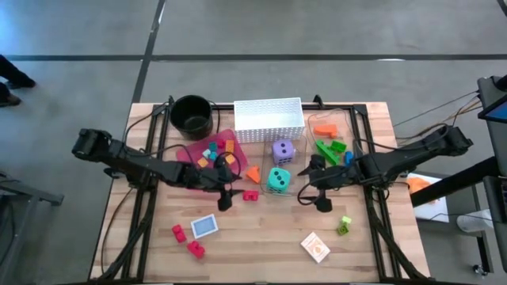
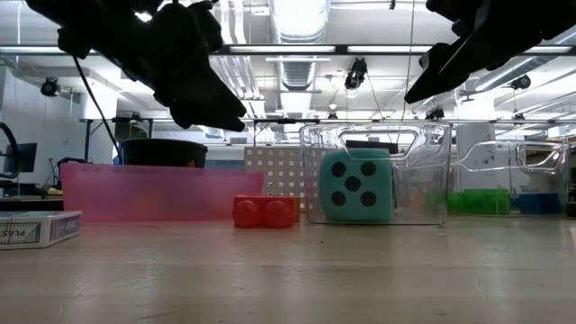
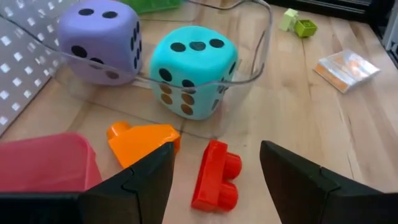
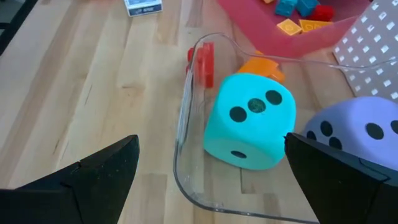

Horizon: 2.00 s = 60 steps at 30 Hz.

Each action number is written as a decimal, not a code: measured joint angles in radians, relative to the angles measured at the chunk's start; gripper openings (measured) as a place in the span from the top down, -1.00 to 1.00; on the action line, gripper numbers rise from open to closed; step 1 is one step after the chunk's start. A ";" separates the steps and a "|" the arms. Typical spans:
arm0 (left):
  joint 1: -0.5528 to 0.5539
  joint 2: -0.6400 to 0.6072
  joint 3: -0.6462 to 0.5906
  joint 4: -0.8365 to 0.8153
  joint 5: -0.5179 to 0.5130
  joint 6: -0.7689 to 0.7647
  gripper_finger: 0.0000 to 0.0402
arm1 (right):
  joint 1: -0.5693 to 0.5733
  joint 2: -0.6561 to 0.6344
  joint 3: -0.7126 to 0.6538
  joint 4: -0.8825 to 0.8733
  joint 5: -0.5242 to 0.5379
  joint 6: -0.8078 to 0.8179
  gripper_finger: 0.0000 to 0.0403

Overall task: Pick & Place Toys
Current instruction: Put the yellow playing card box into the white bin

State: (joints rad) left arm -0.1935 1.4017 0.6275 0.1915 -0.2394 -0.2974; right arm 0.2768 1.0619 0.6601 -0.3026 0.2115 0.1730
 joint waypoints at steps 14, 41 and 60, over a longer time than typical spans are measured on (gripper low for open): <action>0.001 0.000 -0.001 -0.001 -0.015 0.002 -0.21 | 0.000 0.001 0.000 0.003 -0.002 0.000 -0.97; 0.006 0.001 -0.001 0.022 -0.031 0.064 -0.21 | 0.000 0.147 0.035 0.089 -0.029 0.002 -0.97; 0.006 0.001 -0.001 0.019 -0.031 0.061 -0.21 | 0.262 0.148 0.105 -0.110 -0.214 0.670 -0.97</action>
State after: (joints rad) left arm -0.1875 1.4025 0.6270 0.2107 -0.2699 -0.2359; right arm 0.5384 1.2102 0.7650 -0.4129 -0.0028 0.8426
